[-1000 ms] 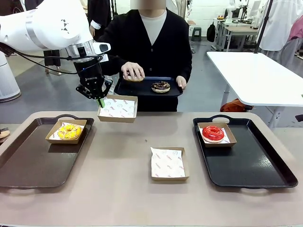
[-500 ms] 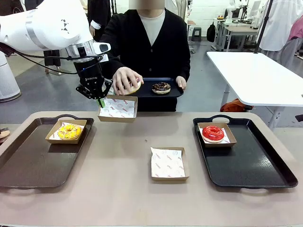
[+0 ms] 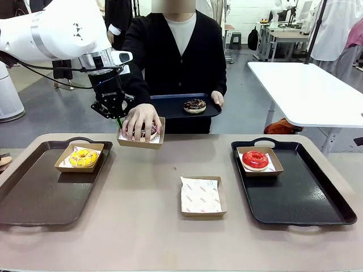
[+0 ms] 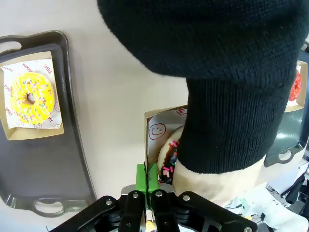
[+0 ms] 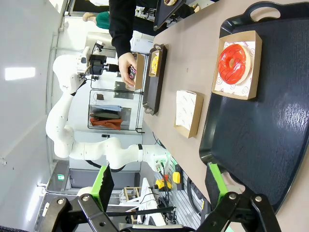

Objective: Individually package the donuts and arrange them on the tray.
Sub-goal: Place the picked Paper togo box on the Handle tray while simultaneously picking up another Paper togo box from the table with the other hand.

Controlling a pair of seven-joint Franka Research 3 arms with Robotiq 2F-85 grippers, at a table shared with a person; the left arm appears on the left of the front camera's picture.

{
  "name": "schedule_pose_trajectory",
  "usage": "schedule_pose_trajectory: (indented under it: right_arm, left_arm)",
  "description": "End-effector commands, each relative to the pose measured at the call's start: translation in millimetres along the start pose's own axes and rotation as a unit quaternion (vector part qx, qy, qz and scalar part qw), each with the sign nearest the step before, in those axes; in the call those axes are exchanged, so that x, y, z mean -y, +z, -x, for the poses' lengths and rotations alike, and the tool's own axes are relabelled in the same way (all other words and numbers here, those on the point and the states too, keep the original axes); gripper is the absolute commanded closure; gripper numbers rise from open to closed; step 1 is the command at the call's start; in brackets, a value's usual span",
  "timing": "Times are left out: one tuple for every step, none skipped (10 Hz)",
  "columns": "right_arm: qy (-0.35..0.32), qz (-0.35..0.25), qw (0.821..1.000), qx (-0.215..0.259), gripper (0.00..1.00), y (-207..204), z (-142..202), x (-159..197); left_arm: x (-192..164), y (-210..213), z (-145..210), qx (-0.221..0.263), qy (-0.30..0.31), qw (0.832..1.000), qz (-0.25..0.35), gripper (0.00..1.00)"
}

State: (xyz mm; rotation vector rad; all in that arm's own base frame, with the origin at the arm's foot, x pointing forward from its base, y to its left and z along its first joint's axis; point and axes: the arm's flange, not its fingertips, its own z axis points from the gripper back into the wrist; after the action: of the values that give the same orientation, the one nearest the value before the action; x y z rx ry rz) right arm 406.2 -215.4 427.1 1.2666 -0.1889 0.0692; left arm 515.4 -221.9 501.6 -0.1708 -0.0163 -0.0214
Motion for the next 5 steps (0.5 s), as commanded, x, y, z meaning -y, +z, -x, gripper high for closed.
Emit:
schedule_pose_trajectory:
  right_arm:
    - [-0.004, 0.004, 1.000, 0.001, 0.00, -1.8, 3.6, -1.6]
    - [-0.004, 0.004, 1.000, 0.001, 0.00, -1.8, 3.6, -1.6]
    - [-0.004, 0.004, 1.000, 0.001, 0.00, -1.8, 3.6, -1.6]
    - [-0.004, 0.004, 1.000, 0.001, 0.00, -1.8, 3.6, -1.6]
    - [-0.004, 0.004, 1.000, 0.001, 0.00, -1.8, 3.6, -1.6]
  left_arm:
    - [-2.3, 0.8, 5.2, 0.001, 0.000, 1.000, -0.002, 1.00]
    - [-2.3, 0.8, 5.2, 0.001, 0.000, 1.000, -0.002, 1.00]
    - [-2.3, 0.8, 5.2, 0.001, 0.000, 1.000, -0.002, 1.00]
    - [-2.3, 0.8, 5.2, 0.001, 0.000, 1.000, -0.002, 1.00]
    - [-2.3, 0.8, 5.2, 0.001, 0.000, 1.000, -0.002, 1.00]
